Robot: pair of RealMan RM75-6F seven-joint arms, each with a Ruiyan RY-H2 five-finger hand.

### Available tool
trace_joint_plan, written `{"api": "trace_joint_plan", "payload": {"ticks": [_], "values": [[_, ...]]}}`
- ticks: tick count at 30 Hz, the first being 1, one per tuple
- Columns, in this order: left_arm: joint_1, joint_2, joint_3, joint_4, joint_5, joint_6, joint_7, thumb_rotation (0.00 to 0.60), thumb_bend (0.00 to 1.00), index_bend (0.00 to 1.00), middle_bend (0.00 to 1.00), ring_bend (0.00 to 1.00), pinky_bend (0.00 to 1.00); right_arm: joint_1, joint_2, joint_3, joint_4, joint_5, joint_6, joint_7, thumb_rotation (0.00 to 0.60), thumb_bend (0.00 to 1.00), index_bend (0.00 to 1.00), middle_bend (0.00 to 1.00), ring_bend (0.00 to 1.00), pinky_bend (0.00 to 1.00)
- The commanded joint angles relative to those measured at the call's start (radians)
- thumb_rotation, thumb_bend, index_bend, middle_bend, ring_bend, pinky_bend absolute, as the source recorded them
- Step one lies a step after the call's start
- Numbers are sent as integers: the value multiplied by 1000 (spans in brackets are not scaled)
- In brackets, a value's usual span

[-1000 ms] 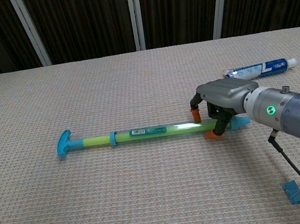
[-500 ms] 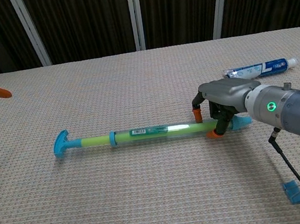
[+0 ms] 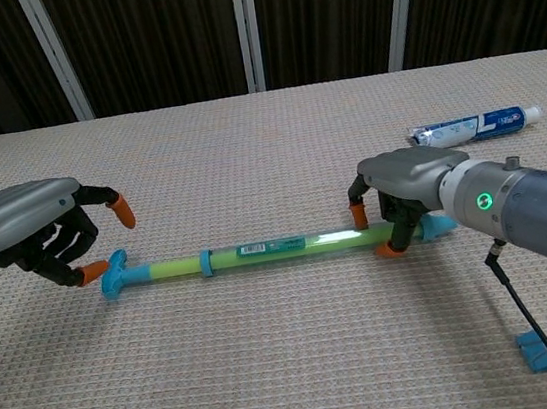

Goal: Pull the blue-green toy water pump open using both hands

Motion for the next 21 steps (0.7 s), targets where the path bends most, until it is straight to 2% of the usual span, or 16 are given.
{"api": "trace_joint_plan", "payload": {"ticks": [1,8,21], "values": [[-15,-29,-2,28,-24,-17,1,600,396,350,817,783,985,4,-5,-3,1,1,6,-8,600,430,621,1000,1000,1000],[-29,-57,4,59,-48,-27,-30,600,395,391,817,783,985,9,-16,-9,9,7,17,-18,600,430,624,1000,1000,1000],[-45,-103,11,114,-113,-49,-44,600,395,397,817,783,985,12,-28,-20,24,2,19,-16,600,431,630,1000,1000,1000]]}}
